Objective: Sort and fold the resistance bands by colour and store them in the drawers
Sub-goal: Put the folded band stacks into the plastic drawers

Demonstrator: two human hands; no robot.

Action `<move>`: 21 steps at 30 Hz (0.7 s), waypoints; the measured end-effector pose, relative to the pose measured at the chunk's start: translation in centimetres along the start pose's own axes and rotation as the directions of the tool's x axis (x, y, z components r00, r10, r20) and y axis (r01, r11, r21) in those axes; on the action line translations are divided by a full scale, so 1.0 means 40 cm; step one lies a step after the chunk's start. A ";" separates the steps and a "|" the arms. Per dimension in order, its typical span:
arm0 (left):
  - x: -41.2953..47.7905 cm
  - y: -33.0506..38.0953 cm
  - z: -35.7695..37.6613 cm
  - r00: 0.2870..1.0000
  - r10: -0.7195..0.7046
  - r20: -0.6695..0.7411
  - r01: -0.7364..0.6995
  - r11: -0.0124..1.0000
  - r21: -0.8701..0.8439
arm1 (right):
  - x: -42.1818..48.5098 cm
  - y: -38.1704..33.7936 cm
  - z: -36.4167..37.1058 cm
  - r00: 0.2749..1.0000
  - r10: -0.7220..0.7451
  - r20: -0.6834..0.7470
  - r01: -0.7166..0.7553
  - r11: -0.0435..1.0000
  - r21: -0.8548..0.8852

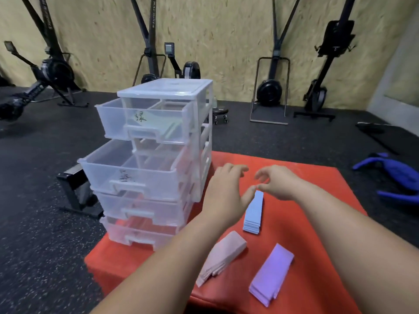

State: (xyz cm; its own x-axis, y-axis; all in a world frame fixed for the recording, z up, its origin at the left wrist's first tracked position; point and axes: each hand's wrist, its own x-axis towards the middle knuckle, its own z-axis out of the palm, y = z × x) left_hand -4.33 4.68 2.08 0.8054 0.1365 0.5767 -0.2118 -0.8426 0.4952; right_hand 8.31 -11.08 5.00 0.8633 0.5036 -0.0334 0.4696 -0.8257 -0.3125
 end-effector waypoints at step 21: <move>-0.052 -0.286 0.361 0.782 -0.467 0.413 0.441 0.882 0.163 | 0.266 0.256 0.323 0.977 0.182 0.111 -0.195 0.973 0.127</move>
State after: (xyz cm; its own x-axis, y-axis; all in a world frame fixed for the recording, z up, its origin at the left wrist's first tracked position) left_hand 4.42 6.52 -14.16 0.9573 0.2850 -0.0493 0.2589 -0.7683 0.5855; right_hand 19.89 -10.89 -10.82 0.9084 0.3702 -0.1943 0.2649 -0.8692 -0.4175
